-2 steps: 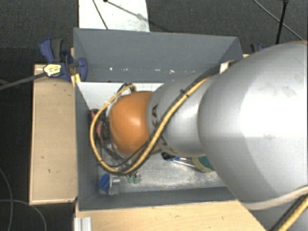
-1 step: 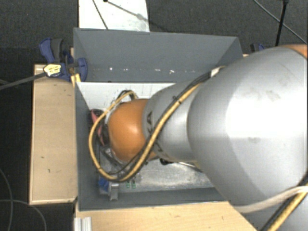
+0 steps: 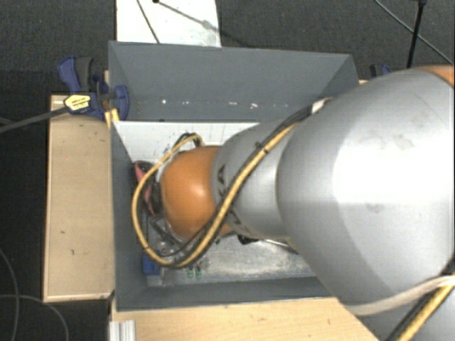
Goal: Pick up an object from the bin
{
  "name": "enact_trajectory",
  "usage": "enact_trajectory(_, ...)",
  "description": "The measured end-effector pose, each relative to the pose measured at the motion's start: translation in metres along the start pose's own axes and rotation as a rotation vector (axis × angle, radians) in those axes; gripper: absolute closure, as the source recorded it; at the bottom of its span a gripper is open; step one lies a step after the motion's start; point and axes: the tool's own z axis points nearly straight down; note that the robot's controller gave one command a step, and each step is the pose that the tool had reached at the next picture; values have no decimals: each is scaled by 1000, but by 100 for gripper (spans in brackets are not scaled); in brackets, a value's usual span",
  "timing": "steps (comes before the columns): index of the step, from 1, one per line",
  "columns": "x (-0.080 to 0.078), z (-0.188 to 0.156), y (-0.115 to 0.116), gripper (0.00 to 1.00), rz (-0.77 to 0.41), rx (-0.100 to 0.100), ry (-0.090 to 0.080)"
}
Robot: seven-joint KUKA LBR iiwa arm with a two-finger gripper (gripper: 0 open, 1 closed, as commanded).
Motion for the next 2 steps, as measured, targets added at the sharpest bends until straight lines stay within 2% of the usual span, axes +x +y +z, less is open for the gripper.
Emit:
enact_trajectory(1, -31, -157, 5, 100, -56, -9, -14)
enact_trajectory(2, -24, -110, 2, 100, 20, -4, -1)
